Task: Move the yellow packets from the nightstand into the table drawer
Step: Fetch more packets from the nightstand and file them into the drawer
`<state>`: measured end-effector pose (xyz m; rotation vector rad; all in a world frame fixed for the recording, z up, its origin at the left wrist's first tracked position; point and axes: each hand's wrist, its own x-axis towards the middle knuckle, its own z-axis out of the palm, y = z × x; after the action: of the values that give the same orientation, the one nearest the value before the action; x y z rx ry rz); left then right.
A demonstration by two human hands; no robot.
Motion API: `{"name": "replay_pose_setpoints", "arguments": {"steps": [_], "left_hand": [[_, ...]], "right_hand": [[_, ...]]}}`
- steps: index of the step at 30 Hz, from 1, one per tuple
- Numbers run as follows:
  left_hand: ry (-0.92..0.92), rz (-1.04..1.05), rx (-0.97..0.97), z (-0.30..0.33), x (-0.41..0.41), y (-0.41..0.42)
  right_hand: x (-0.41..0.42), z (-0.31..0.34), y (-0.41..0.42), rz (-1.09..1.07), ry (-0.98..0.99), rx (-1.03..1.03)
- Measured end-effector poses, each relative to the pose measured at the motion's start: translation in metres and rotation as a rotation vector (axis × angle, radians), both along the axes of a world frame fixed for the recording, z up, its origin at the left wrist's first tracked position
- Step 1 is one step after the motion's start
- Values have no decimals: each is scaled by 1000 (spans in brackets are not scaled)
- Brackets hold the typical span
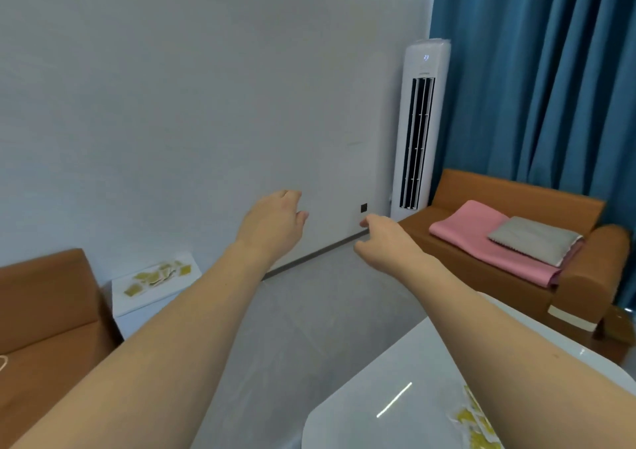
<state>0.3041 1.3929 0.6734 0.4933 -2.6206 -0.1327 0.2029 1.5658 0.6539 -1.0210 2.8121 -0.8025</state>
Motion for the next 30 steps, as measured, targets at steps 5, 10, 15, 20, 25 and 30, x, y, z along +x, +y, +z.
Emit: {"name": "replay_pose_setpoints", "arguments": {"steps": [5, 10, 15, 20, 25, 30], "left_hand": [[-10, 25, -16, -1, -21, -122], [3, 89, 13, 6, -29, -259], [-5, 150, 51, -6, -11, -402], [-24, 184, 95, -28, 13, -554], [-37, 214, 187, -37, 6, -698], [-89, 168, 263, -65, -43, -809]], "right_hand": [[-26, -7, -123, 27, -12, -43], [-48, 1, -260, 61, -27, -59], [-34, -14, -414, 153, -60, -17], [-17, -34, -572, 184, -63, -36], [-24, -47, -698, 164, -108, -6], [-75, -70, -803, 89, -125, 3]]}}
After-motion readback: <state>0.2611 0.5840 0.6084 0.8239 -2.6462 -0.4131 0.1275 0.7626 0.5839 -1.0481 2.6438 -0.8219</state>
